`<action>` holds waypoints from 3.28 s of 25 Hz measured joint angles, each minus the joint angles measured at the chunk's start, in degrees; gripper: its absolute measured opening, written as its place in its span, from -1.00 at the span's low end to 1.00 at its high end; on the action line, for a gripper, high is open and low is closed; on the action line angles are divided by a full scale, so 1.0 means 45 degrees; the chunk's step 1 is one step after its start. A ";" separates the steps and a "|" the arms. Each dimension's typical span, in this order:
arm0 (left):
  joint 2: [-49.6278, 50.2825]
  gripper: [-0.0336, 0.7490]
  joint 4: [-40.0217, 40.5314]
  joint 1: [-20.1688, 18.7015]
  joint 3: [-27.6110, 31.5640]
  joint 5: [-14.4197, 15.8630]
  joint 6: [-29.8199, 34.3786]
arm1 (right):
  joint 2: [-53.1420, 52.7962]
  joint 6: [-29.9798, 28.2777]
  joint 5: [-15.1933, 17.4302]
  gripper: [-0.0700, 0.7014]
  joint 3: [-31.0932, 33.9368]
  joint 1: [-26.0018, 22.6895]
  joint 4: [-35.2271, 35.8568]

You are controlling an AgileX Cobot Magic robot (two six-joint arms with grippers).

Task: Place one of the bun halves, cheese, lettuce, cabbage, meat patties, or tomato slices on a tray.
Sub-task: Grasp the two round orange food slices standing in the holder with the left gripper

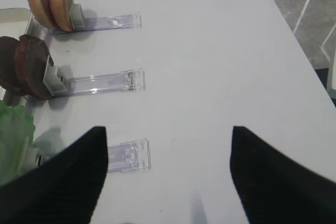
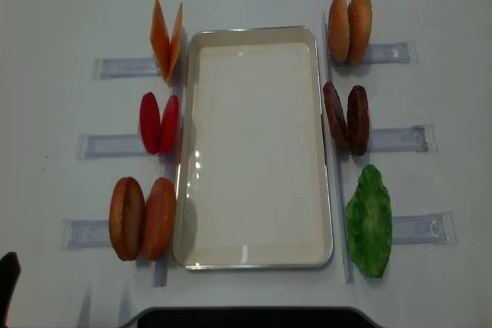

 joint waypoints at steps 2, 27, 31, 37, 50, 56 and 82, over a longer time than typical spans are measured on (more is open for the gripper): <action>0.0000 0.40 0.0000 0.0000 0.0000 0.0000 0.0000 | 0.0000 0.0000 0.0000 0.40 0.0000 0.0000 0.0000; 0.0000 0.40 0.0000 0.0000 0.0000 0.0000 -0.0068 | 0.0000 0.0000 0.0000 0.40 0.0000 0.0000 0.0000; 0.0000 0.40 -0.0115 0.0000 0.0000 0.0000 -0.0068 | 0.0000 0.0000 0.0000 0.40 0.0000 0.0000 0.0000; 0.0000 0.40 -0.0304 0.0000 -0.0042 0.0110 -0.0113 | 0.0000 0.0000 0.0000 0.40 0.0000 0.0000 0.0000; 0.4814 0.40 -0.0535 0.0000 -0.0565 0.1807 -0.1704 | 0.0000 0.0000 0.0000 0.40 0.0000 0.0000 0.0000; 0.7876 0.40 -0.0535 0.0000 -0.0565 0.1743 -0.1692 | 0.0000 0.0000 0.0000 0.40 0.0000 0.0000 0.0000; 1.4464 0.40 -0.1139 0.0000 -0.4334 0.0432 -0.1883 | 0.0000 0.0000 0.0000 0.40 0.0000 0.0000 0.0000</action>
